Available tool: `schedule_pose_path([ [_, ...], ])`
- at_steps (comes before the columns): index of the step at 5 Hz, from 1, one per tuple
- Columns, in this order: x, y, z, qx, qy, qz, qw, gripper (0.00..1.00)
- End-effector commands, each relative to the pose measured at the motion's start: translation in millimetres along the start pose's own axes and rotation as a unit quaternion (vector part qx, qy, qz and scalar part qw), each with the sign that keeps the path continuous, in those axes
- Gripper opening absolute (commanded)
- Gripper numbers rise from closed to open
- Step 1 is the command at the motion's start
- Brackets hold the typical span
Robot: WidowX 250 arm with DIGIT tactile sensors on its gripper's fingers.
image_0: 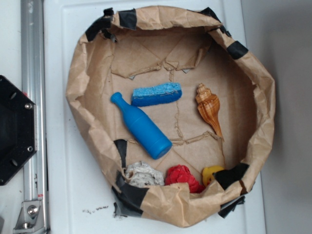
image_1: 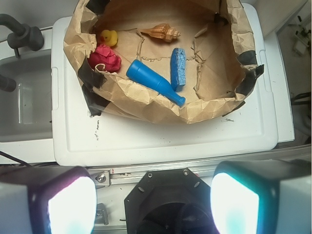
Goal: Grab the blue sponge.
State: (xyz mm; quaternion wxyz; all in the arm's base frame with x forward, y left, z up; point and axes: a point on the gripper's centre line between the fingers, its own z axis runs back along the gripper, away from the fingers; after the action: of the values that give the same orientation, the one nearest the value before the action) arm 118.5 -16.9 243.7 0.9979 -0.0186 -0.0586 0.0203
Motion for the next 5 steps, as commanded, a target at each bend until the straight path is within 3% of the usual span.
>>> schedule_pose_path([
  [1,0,0,0,0.000,0.000,0.000,1.000,1.00],
  [2,47,39,-22,0.041,-0.041,-0.001,0.998,1.00],
  [3,93,68,-65,0.010,-0.039,0.012,0.999,1.00],
  [4,116,71,-118,-0.025,-0.017,0.024,0.999,1.00],
  [5,118,48,-171,-0.058,-0.001,0.046,0.997,1.00],
])
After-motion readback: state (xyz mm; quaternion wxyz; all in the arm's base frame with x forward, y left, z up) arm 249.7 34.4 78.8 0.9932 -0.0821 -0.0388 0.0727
